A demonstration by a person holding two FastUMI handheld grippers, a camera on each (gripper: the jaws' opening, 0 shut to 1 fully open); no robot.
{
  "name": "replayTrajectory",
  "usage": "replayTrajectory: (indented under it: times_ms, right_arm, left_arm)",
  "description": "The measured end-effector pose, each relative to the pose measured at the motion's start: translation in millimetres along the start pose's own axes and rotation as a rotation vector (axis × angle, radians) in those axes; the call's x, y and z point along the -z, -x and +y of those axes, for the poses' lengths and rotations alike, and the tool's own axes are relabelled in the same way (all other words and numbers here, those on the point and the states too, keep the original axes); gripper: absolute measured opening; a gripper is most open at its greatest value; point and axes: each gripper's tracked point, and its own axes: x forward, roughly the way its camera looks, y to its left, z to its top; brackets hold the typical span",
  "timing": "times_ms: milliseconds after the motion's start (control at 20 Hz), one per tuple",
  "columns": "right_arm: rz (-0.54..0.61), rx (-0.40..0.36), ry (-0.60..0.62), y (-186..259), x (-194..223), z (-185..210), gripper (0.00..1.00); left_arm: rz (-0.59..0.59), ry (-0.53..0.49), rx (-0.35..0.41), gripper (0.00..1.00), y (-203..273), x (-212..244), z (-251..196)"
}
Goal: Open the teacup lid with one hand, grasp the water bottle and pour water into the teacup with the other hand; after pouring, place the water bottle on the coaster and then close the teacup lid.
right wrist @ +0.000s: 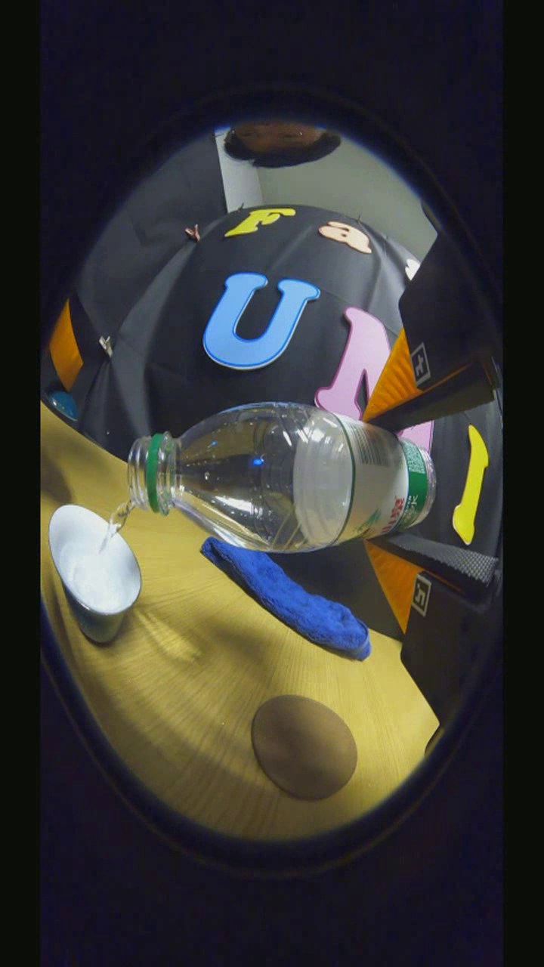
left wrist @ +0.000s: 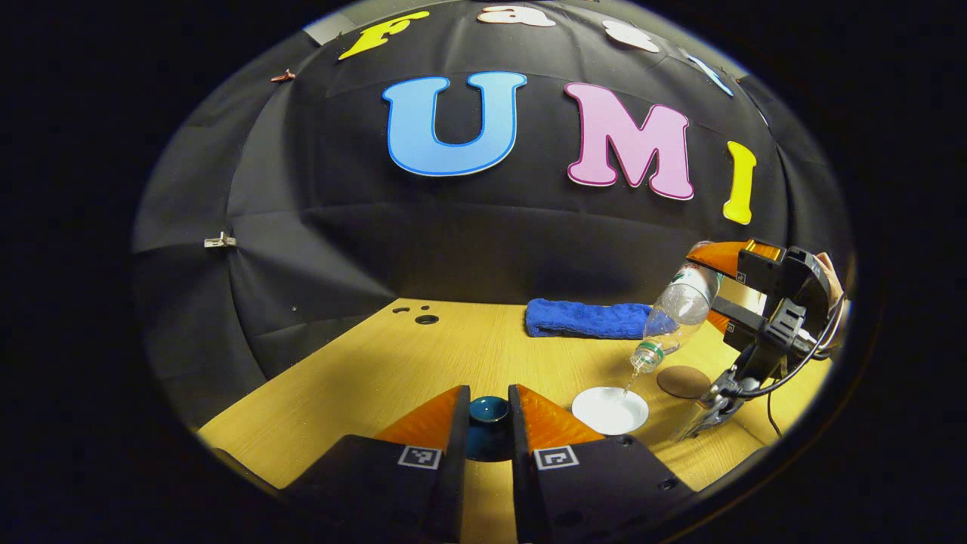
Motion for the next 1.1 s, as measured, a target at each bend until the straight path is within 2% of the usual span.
replayTrajectory:
  times_ms: [50,150,250,300,400,700,900,950,1050,1100]
  right_arm:
    - [-0.009,0.011,0.004,0.4,-1.0,-1.1,0.74]
    - [-0.024,0.036,0.020,-1.2,-4.3,-3.9,0.74]
    - [-0.036,0.069,0.043,-1.9,-4.2,-9.1,0.74]
    - [-0.041,0.084,0.055,-1.5,-4.9,-11.6,0.74]
    - [-0.047,0.124,0.084,-1.6,-6.3,-18.3,0.74]
    - [-0.100,0.239,0.145,6.1,-16.2,-36.3,0.74]
    - [-0.096,0.269,0.159,5.1,-15.6,-42.3,0.74]
    - [-0.094,0.275,0.162,5.7,-16.1,-44.1,0.74]
    - [-0.091,0.285,0.165,5.8,-16.3,-45.0,0.74]
    - [-0.091,0.278,0.159,4.8,-16.0,-42.7,0.74]
  left_arm:
    - [0.001,0.002,-0.001,0.30,0.2,0.0,0.4]
    - [0.004,0.005,-0.003,0.27,0.0,1.4,1.3]
    - [0.004,0.006,-0.004,0.27,-0.1,1.2,2.5]
    - [0.004,0.006,-0.004,0.30,-0.2,1.6,2.2]
    - [0.002,0.007,-0.003,0.27,0.3,1.0,2.1]
    - [0.007,0.018,-0.004,0.30,1.4,4.0,2.8]
    - [0.007,0.016,-0.007,0.30,2.2,5.3,4.6]
    - [0.006,0.017,-0.007,0.27,2.4,4.6,4.3]
    - [0.003,0.017,-0.005,0.30,2.5,3.0,2.7]
    - [0.004,0.015,-0.004,0.27,2.5,3.5,1.5]
